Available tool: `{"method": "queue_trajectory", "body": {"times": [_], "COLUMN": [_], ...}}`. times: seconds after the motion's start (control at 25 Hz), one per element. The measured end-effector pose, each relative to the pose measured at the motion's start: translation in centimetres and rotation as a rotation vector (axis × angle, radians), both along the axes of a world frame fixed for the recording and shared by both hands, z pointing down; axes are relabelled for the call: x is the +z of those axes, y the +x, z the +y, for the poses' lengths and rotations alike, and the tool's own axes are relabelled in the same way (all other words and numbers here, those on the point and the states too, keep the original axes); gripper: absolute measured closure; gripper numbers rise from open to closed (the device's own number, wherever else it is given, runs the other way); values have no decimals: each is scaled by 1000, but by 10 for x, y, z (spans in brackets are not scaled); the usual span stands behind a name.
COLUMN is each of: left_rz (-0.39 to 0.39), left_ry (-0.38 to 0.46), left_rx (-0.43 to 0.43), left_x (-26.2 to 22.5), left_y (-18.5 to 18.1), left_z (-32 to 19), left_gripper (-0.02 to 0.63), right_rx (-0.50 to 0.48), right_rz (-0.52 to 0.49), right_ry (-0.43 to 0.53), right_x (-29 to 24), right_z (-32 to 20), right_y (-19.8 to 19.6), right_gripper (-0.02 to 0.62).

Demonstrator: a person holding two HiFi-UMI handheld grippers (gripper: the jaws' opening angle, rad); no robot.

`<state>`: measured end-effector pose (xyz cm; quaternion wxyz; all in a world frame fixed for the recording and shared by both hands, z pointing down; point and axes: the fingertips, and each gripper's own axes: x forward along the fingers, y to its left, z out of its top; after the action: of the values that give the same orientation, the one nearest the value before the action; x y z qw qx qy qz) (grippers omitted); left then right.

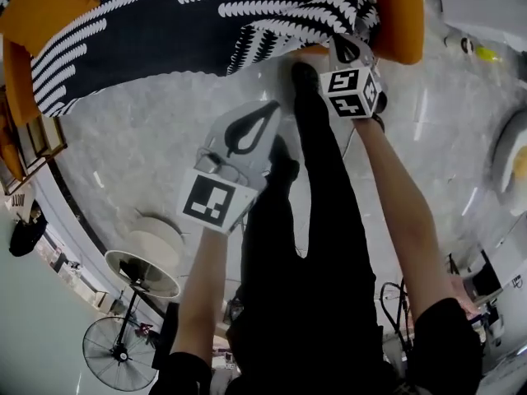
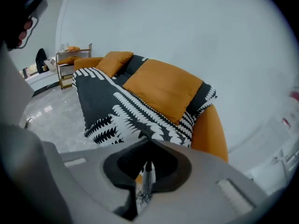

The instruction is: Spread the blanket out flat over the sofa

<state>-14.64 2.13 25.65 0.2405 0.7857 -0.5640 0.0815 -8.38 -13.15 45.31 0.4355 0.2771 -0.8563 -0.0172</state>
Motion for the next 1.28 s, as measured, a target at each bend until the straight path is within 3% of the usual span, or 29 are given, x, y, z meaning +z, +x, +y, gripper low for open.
{"method": "queue_trajectory", "body": {"times": [0.36, 0.72, 0.96, 1.28], "left_rz": [12, 53, 71, 47], "left_ry": [32, -15, -50, -81], "left_rx": [90, 164, 199, 216], "left_x": [-30, -23, 8, 44], "left_y": [30, 70, 101, 135], "left_z": [61, 101, 94, 57], "left_gripper": [594, 594, 594, 594], "right_rx": [117, 185, 237, 268], "right_rz": [36, 149, 161, 121], "right_ry": [37, -41, -121, -233], "right_x": [-35, -11, 22, 75], "right_z": [64, 141, 160, 142], "right_y": [65, 147, 193, 228], "right_gripper": [578, 580, 580, 581]}}
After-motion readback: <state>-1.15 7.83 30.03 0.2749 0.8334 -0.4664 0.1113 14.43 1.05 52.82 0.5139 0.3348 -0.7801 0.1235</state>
